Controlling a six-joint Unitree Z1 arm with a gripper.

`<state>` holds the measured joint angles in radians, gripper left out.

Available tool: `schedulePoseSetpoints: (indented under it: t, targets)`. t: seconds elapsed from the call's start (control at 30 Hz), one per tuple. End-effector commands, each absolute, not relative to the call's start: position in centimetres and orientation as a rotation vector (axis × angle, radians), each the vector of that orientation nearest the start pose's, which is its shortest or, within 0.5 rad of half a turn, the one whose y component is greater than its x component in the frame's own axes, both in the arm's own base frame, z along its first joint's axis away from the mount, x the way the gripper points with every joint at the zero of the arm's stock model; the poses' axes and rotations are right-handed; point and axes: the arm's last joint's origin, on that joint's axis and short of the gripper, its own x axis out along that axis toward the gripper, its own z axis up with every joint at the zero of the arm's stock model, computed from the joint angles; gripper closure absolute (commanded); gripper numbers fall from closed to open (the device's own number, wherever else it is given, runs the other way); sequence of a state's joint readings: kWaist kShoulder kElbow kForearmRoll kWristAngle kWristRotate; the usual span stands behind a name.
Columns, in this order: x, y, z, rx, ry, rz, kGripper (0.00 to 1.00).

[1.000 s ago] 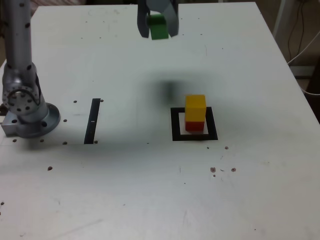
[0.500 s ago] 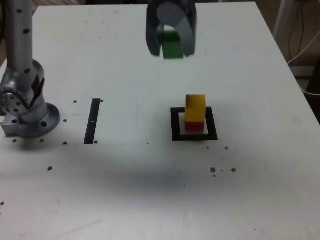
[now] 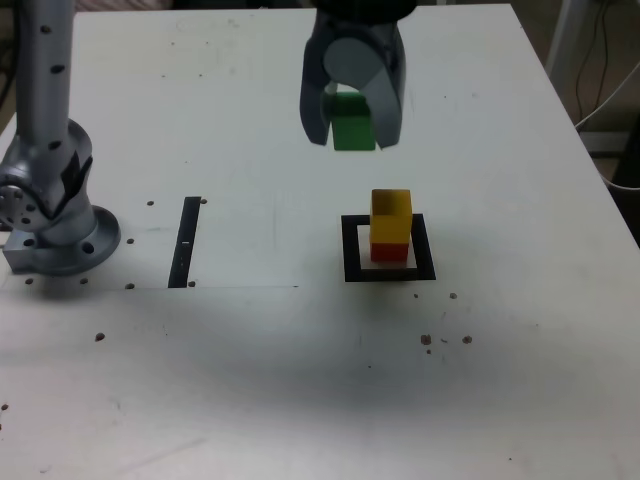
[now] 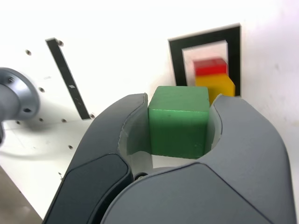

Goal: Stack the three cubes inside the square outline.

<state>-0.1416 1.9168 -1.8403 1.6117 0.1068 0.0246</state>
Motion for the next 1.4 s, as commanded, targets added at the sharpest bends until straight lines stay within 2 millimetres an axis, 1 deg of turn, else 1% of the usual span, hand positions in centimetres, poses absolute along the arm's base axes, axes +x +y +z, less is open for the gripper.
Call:
schedulePoseSetpoints:
  t: [0.0,0.3,0.57,0.83,1.03,1.37]
  targets:
    - [32.6,-4.5,35.0,0.226,1.702,-0.050,0.67]
    - [33.9,-5.7,33.4,0.218,1.735,-0.021,0.67]
    - [35.4,-6.3,32.9,0.209,1.724,-0.031,0.67]
    - [35.6,-6.2,32.5,0.184,1.734,-0.055,0.67]
    - [35.6,-6.2,32.6,0.161,1.723,-0.076,0.67]
    - [35.6,-5.9,32.4,0.169,1.732,-0.090,0.67]
